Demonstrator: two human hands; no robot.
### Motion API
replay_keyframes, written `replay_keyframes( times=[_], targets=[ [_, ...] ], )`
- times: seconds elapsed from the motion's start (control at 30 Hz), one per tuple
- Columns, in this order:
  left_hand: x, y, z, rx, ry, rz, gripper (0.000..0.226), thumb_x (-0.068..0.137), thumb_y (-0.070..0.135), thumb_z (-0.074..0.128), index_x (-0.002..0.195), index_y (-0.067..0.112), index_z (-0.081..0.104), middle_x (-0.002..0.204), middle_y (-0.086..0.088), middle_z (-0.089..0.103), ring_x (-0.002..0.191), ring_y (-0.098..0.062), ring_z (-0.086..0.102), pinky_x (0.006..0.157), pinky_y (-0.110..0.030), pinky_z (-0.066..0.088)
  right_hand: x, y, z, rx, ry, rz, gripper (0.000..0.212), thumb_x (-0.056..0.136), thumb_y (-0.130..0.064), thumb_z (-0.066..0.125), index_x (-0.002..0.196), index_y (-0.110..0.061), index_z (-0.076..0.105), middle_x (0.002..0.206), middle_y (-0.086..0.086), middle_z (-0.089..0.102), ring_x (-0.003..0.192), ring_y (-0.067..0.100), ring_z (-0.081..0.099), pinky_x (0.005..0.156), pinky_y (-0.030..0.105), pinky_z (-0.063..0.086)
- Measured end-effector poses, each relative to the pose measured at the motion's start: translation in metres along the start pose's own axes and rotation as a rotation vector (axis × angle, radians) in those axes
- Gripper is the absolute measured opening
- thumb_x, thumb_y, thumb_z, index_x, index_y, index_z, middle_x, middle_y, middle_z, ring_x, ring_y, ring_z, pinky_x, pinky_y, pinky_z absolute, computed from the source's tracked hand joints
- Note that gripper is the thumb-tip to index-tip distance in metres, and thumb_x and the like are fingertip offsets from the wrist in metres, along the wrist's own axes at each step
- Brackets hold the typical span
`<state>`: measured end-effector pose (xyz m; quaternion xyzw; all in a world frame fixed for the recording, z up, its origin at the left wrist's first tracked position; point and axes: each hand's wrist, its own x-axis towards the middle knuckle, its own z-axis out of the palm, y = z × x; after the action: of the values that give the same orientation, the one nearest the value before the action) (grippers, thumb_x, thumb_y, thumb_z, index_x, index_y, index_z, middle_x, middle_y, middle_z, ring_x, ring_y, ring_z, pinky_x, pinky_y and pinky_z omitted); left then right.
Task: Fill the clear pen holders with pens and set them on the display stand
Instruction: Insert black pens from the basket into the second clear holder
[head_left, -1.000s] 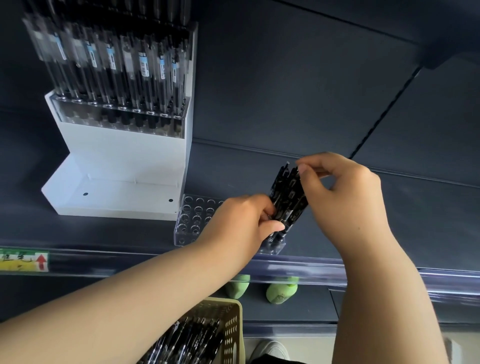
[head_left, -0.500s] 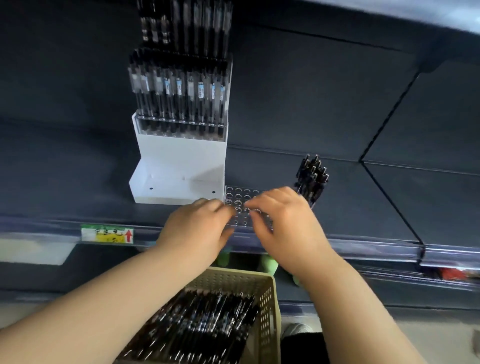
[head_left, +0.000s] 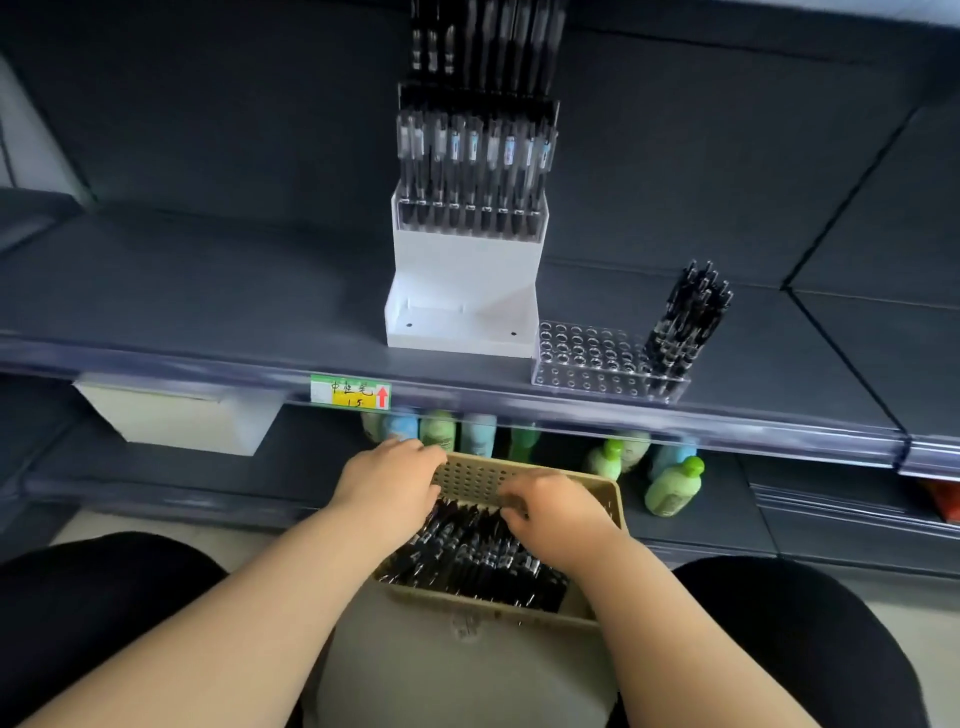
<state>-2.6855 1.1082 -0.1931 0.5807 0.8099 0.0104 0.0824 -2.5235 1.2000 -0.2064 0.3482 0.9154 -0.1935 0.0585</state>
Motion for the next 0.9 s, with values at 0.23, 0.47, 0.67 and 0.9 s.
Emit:
replay_keyframes(
  times=[0.23, 0.47, 0.67, 0.9],
  targets=[
    [0.013, -0.013, 0.053, -0.092, -0.226, -0.146, 0.025, 0.093, 0.021, 0.049, 0.117, 0.021, 0.055, 0.116, -0.001, 0.057, 0.098, -0.023, 0.058, 0.082, -0.038, 0.052, 0.021, 0.009, 0.054, 0.270, -0.188, 0.241, 0.028, 0.093, -0.020, 0.051, 0.119, -0.018, 0.061, 0.119, 0.004, 0.062, 0.105, 0.021, 0.059, 0.093, 0.030, 0.049],
    [0.036, 0.001, 0.113, -0.258, -0.390, -0.334, 0.024, 0.092, 0.014, 0.048, 0.113, 0.016, 0.060, 0.118, -0.007, 0.057, 0.106, -0.027, 0.056, 0.086, -0.030, 0.046, 0.047, 0.007, 0.099, 0.568, -0.244, 0.415, 0.009, 0.090, -0.017, 0.057, 0.095, -0.018, 0.065, 0.099, 0.005, 0.066, 0.091, 0.018, 0.063, 0.083, 0.025, 0.051],
    [0.053, 0.011, 0.132, -0.206, -0.470, -0.444, 0.031, 0.094, 0.012, 0.049, 0.123, 0.008, 0.056, 0.125, -0.014, 0.055, 0.115, -0.031, 0.054, 0.093, -0.034, 0.044, 0.069, 0.000, 0.124, 0.815, -0.372, 0.646, 0.026, 0.087, -0.025, 0.062, 0.096, -0.001, 0.065, 0.067, 0.005, 0.063, 0.052, 0.015, 0.057, 0.040, 0.021, 0.039],
    [0.058, 0.011, 0.143, -0.247, -0.539, -0.446, 0.026, 0.094, 0.021, 0.053, 0.114, 0.007, 0.061, 0.115, -0.010, 0.064, 0.105, -0.028, 0.061, 0.080, -0.032, 0.047, 0.072, 0.002, 0.131, 0.953, -0.432, 0.716, 0.010, 0.088, -0.013, 0.057, 0.087, -0.003, 0.060, 0.060, 0.006, 0.055, 0.043, 0.012, 0.046, 0.041, 0.018, 0.033]
  ],
)
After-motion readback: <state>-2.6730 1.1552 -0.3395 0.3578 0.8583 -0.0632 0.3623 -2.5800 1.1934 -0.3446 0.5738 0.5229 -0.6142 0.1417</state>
